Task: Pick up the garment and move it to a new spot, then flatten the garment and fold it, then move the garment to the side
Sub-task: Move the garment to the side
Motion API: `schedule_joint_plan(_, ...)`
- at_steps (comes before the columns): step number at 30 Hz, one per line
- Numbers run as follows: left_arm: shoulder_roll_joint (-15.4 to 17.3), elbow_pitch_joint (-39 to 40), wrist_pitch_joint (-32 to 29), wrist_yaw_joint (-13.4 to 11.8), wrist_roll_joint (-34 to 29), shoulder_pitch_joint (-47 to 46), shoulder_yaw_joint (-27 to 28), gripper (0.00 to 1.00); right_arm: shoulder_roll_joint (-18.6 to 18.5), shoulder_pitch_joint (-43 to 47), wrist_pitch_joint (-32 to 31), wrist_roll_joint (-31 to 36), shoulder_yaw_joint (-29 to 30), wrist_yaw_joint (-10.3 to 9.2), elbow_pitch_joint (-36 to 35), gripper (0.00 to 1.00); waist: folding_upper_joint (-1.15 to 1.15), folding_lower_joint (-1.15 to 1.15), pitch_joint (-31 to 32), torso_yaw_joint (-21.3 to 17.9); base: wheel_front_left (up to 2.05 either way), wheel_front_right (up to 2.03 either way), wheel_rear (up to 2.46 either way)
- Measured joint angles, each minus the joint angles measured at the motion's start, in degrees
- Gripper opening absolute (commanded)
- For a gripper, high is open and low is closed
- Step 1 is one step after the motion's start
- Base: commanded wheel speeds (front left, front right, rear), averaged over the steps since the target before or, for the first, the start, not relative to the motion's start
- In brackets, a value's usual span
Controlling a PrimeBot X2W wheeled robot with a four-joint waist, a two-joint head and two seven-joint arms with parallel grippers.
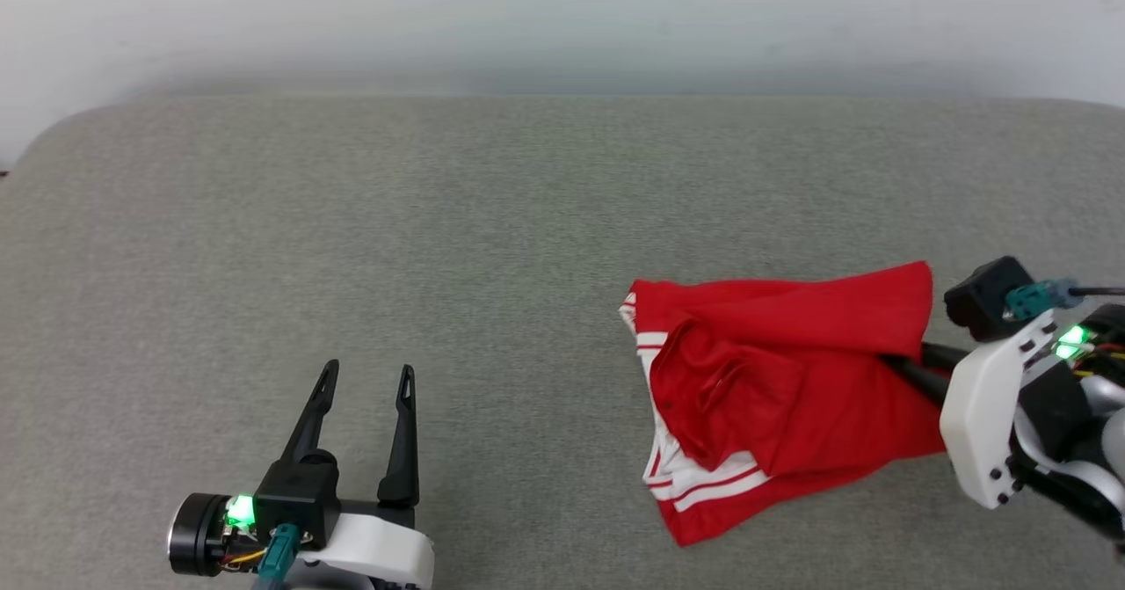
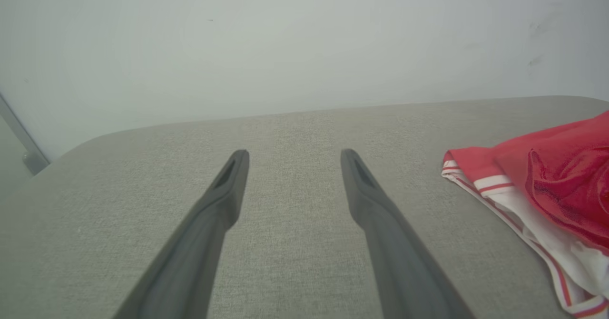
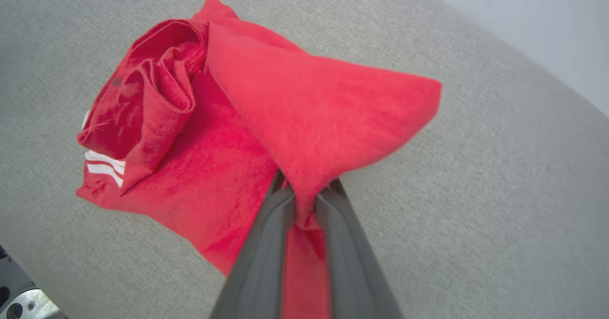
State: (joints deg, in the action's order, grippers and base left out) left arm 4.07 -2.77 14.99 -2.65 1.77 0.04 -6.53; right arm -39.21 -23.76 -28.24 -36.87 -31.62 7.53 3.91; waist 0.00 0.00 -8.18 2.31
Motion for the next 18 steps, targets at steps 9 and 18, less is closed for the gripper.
schedule_joint_plan(9, -0.13, 0.97, 0.00, -0.37, -0.56, -0.42, -0.13, 1.00, -4.76, -4.75, 0.22, 0.46, -0.41, 0.00, -1.96, 0.00, 0.00, 0.00, -1.28, -5.53, 0.00, 0.00, 0.00)
schedule_joint_plan(18, 0.57, 2.77, 0.01, -0.27, -1.32, -3.42, -0.26, 1.00, -10.68, -7.89, 0.53, 2.75, 2.18, 0.00, -0.54, 0.00, 0.00, 0.00, -6.17, -7.58, 0.00, 0.00, 0.00)
